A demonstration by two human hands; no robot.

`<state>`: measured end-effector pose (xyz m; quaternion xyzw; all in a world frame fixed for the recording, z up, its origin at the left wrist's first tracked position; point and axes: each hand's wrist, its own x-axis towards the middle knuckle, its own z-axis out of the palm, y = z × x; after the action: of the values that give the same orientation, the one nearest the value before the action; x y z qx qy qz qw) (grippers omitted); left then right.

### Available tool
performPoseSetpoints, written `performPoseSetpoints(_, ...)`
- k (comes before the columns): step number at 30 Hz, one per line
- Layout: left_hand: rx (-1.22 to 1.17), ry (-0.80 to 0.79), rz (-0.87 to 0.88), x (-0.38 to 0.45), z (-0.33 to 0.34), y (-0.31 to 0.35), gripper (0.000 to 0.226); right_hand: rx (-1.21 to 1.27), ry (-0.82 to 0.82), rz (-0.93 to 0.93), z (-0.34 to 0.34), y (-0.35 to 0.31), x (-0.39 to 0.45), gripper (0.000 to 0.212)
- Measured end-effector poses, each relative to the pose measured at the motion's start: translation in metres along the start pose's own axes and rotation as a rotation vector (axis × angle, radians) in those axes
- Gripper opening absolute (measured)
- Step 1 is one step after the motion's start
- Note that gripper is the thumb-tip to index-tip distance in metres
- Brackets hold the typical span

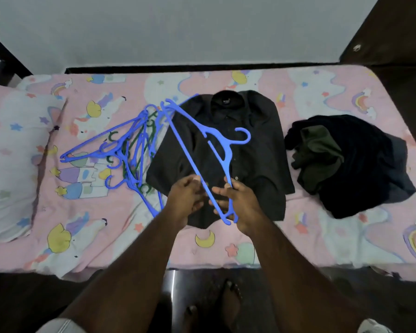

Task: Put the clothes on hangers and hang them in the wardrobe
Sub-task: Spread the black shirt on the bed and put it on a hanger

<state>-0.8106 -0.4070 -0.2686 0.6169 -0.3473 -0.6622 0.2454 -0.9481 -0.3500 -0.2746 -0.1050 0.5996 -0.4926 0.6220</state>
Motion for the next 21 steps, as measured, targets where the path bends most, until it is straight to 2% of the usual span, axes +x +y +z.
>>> performPoseSetpoints(4, 0.009, 0.001, -0.016, -0.002, 0.006, -0.023, 0.014, -0.012, 0.040, 0.023, -0.014, 0.025, -0.016, 0.025)
performPoseSetpoints(11, -0.035, -0.041, -0.109, -0.022, 0.000, -0.076, 0.018, 0.093, 0.180, 0.110, -0.027, 0.085, -0.043, 0.015)
performPoseSetpoints(16, -0.074, 0.013, -0.158, -0.034, 0.005, -0.100, 0.017, 0.079, 0.305, 0.101, -0.036, 0.110, -0.062, 0.020)
performPoseSetpoints(21, -0.123, 0.074, -0.182, -0.043, 0.014, -0.114, 0.017, 0.121, 0.422, 0.120, -0.047, 0.135, -0.080, 0.013)
